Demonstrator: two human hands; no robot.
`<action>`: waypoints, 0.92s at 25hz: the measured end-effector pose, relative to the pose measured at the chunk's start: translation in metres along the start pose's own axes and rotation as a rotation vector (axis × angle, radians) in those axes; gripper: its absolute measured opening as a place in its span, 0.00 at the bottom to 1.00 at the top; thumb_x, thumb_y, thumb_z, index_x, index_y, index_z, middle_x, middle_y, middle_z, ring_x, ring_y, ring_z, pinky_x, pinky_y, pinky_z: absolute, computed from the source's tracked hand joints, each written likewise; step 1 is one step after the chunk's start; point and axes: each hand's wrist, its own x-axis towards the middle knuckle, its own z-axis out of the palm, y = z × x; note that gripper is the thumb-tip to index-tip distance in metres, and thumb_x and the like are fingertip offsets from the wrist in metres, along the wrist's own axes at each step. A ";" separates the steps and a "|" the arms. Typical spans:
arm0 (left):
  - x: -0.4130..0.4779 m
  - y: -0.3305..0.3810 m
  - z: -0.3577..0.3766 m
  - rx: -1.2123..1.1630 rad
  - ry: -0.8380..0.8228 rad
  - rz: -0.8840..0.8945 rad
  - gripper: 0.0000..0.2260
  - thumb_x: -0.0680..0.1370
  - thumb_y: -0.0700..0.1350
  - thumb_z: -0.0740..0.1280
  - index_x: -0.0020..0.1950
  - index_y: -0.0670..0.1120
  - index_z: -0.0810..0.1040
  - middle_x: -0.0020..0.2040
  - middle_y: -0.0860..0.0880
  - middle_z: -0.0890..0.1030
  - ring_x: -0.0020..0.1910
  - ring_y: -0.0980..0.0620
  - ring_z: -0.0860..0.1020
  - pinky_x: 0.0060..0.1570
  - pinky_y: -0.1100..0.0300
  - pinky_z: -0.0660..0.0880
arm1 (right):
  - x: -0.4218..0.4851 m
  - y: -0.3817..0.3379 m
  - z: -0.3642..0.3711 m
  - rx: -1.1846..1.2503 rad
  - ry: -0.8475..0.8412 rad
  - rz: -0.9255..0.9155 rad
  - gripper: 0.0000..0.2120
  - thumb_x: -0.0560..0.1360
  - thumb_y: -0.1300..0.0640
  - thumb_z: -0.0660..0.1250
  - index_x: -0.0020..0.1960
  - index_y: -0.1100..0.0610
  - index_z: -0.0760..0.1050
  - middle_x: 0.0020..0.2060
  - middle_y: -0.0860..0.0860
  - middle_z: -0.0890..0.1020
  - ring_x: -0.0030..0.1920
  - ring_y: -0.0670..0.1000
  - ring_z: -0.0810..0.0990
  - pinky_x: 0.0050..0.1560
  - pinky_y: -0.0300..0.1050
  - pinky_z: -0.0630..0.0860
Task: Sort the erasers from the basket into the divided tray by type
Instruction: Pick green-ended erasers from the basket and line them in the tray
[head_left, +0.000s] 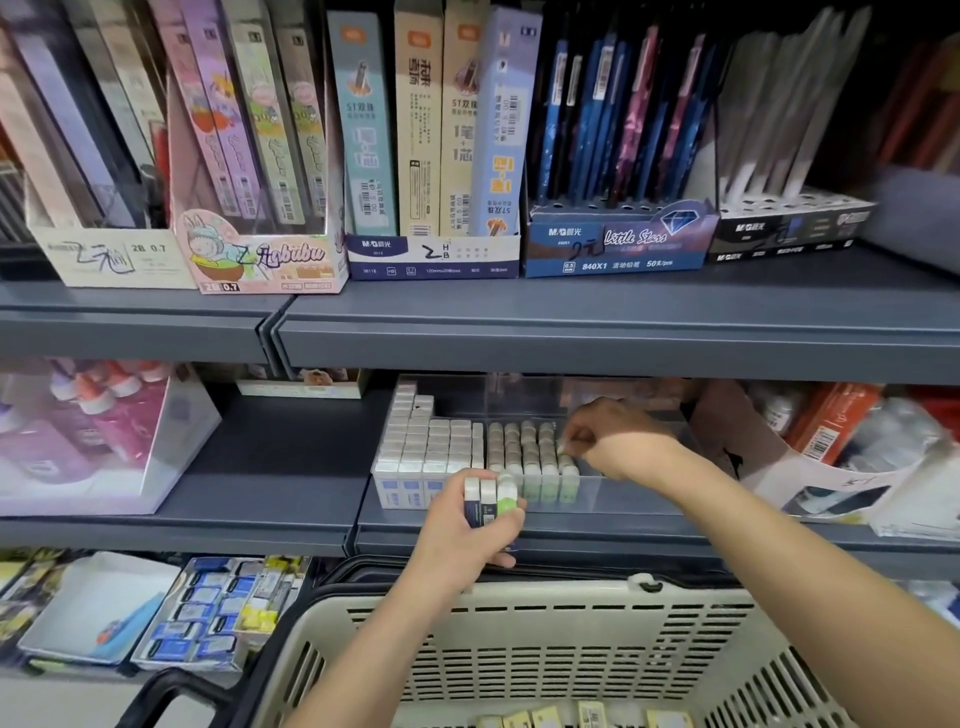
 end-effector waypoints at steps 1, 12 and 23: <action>0.000 0.000 0.000 0.011 0.003 -0.008 0.16 0.72 0.41 0.72 0.56 0.52 0.71 0.46 0.52 0.84 0.37 0.54 0.82 0.40 0.48 0.80 | 0.001 0.000 0.000 0.002 -0.033 -0.008 0.10 0.75 0.57 0.61 0.37 0.47 0.74 0.44 0.45 0.76 0.44 0.50 0.74 0.46 0.43 0.74; 0.000 0.017 0.005 -0.024 -0.042 -0.028 0.11 0.73 0.39 0.71 0.53 0.46 0.73 0.53 0.39 0.79 0.48 0.49 0.81 0.42 0.58 0.79 | -0.031 -0.009 -0.004 0.170 0.130 -0.086 0.10 0.77 0.51 0.63 0.56 0.48 0.77 0.52 0.47 0.81 0.48 0.48 0.80 0.49 0.41 0.76; -0.002 0.017 0.025 -0.038 -0.117 -0.046 0.14 0.72 0.34 0.71 0.53 0.46 0.72 0.44 0.47 0.78 0.40 0.56 0.80 0.43 0.56 0.80 | -0.079 -0.019 0.006 0.597 0.113 -0.176 0.06 0.71 0.56 0.72 0.39 0.48 0.76 0.32 0.43 0.80 0.29 0.37 0.78 0.38 0.32 0.74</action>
